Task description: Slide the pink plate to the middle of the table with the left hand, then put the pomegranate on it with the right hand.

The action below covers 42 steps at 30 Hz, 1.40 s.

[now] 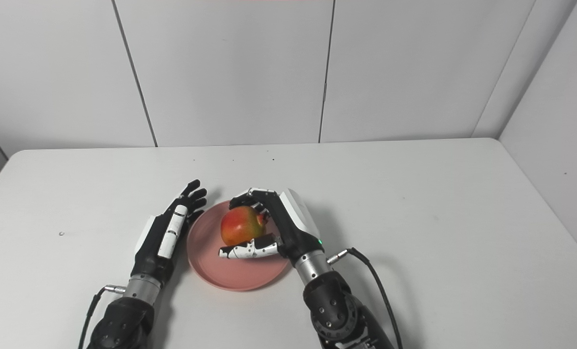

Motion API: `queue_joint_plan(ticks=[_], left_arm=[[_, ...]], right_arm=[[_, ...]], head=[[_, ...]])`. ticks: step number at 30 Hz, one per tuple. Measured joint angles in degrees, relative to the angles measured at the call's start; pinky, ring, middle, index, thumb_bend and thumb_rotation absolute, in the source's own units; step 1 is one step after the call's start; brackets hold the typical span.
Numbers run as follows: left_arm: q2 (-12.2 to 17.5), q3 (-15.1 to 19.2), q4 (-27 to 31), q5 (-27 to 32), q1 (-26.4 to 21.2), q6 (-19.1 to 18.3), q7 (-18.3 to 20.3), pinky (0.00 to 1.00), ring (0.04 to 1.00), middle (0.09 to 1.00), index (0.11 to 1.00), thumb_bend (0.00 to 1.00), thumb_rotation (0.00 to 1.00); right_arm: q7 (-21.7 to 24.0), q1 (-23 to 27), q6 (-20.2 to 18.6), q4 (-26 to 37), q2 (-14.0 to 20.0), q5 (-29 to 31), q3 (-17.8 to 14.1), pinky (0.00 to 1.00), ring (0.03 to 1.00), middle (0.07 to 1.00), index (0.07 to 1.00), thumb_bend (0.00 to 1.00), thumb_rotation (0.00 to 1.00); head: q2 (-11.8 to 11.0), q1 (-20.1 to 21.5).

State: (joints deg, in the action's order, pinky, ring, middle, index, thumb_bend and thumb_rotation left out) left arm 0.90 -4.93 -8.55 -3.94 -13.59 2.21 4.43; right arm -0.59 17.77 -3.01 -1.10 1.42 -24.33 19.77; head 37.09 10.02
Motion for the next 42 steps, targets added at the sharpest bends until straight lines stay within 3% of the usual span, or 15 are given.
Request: queue_joint_plan(ticks=[12,26,30,32,36,42], left_arm=[[0.0,-0.1,0.1,-0.1,0.0,-0.2,0.0,0.88,0.900,0.901,0.899,0.41,1.00],[0.0,-0.1,0.8,0.1,0.0,-1.3,0.0,0.87,0.901,0.902,0.900,0.40,1.00],[0.0,-0.1,0.8,0.1,0.0,-1.3,0.0,0.87,0.899,0.898,0.897,0.40,1.00],[0.0,-0.1,0.8,0.0,0.0,-1.3,-0.1,0.87,0.902,0.901,0.899,0.40,1.00],[0.0,-0.2,0.8,-0.1,0.0,-1.3,-0.1,0.87,0.906,0.907,0.900,0.40,1.00],[0.0,-0.2,0.8,0.0,0.0,-1.3,0.0,0.88,0.909,0.912,0.890,0.40,1.00]], right_arm=[[-0.1,-0.3,2.6,-1.8,0.0,-4.5,1.7,0.31,0.375,0.496,0.552,0.51,0.00],[-2.7,0.4,6.4,-6.7,0.4,-9.6,2.7,0.33,0.386,0.486,0.553,0.51,0.00],[-4.0,0.7,7.1,-7.5,0.4,-10.7,2.6,0.42,0.427,0.492,0.532,0.51,0.00],[-4.2,0.7,7.3,-7.5,0.4,-10.9,2.6,0.50,0.554,0.497,0.500,0.52,0.00],[-4.4,0.7,7.7,-7.6,0.7,-11.4,2.6,0.60,0.670,0.670,0.495,0.51,0.13],[-4.4,0.7,8.0,-7.5,0.8,-11.9,2.6,0.68,0.759,0.778,0.497,0.51,0.15]], head=[[0.0,0.1],[0.0,0.1],[-0.1,0.2],[-0.1,0.2],[-0.1,0.2],[-0.1,0.2]])
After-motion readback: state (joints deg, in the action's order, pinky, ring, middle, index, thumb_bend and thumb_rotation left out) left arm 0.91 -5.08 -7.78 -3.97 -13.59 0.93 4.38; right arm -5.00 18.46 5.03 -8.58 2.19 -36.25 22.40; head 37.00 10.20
